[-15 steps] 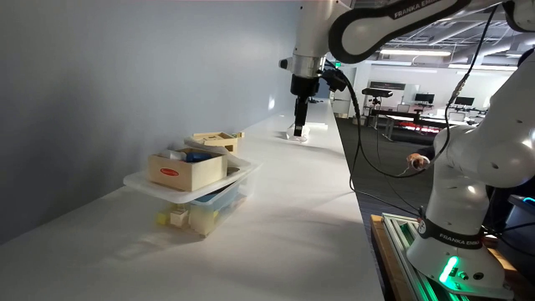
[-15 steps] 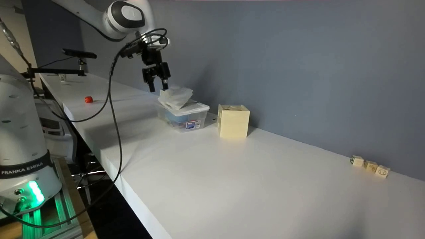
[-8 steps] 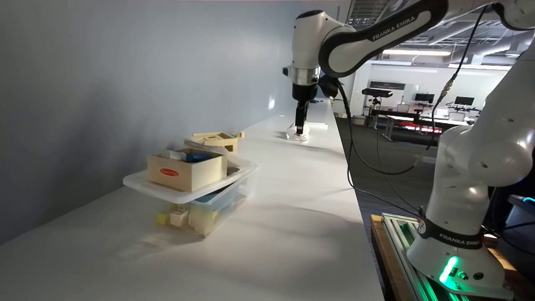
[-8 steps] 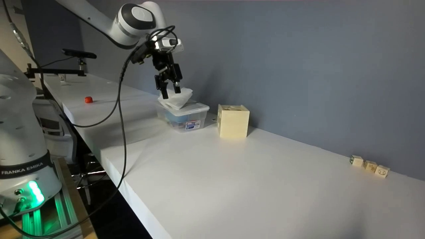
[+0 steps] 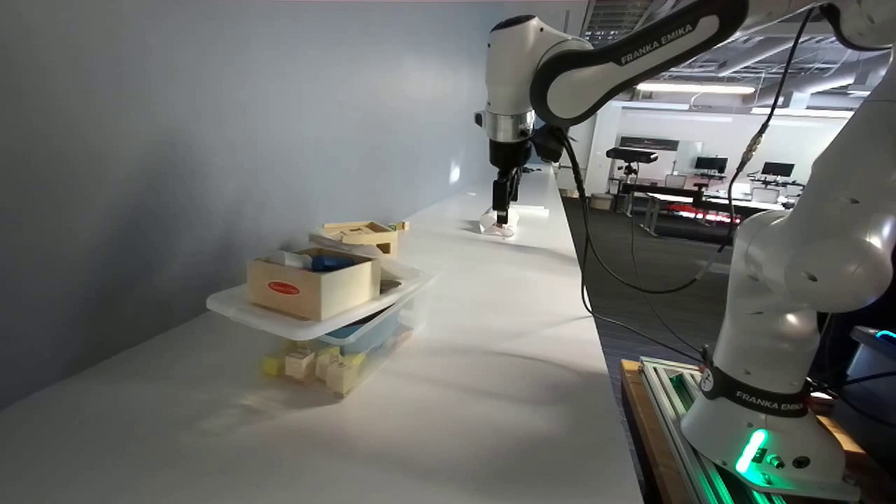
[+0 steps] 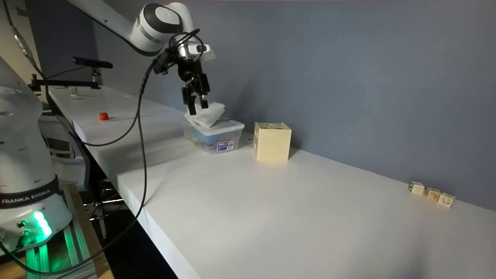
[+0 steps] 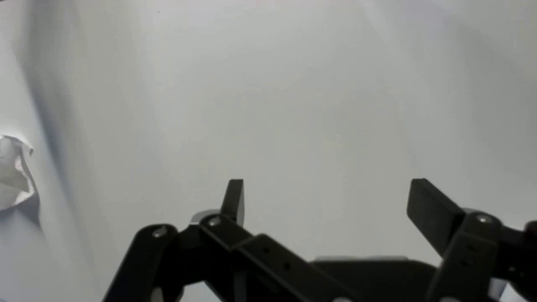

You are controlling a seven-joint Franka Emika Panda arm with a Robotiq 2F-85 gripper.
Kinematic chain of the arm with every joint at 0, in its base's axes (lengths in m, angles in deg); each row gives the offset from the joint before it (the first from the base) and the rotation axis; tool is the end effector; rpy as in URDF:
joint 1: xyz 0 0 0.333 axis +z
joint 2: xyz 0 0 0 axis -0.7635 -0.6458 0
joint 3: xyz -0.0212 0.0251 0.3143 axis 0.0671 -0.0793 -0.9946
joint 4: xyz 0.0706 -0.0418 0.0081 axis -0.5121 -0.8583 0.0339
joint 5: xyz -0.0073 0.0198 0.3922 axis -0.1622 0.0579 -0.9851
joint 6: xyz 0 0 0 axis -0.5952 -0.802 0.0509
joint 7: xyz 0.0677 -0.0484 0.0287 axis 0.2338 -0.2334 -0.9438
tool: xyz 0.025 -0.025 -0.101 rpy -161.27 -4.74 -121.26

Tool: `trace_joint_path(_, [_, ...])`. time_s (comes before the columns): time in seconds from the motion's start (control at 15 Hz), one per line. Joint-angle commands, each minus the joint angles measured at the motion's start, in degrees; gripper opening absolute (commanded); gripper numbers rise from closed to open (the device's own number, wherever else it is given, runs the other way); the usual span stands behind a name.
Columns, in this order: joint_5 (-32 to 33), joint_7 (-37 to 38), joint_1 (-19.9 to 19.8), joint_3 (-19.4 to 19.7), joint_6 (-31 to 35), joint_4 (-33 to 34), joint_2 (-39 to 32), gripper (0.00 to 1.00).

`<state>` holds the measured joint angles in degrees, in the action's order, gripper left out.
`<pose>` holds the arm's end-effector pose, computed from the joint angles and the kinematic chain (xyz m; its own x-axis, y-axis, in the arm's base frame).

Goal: Move the toy box forward, then turn it upside down

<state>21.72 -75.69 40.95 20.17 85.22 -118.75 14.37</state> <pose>0.4314 -0.1054 0.4778 0.9923 -0.1218 0.0229 -0.1202 -0.9002 0.4185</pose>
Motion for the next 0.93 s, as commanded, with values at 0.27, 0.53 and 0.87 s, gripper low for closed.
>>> trace_joint_path(0.27, [-0.1, -3.8, -0.5, 4.0, 1.9, 13.8, -10.8, 1.00])
trace_joint_path(0.53, [-9.4, -21.2, -0.1, 8.8, 11.9, 19.2, -16.9, 1.00])
trace_joint_path(0.87, [-31.7, -42.4, -0.8, 9.9, 10.4, 31.7, -27.5, 1.00])
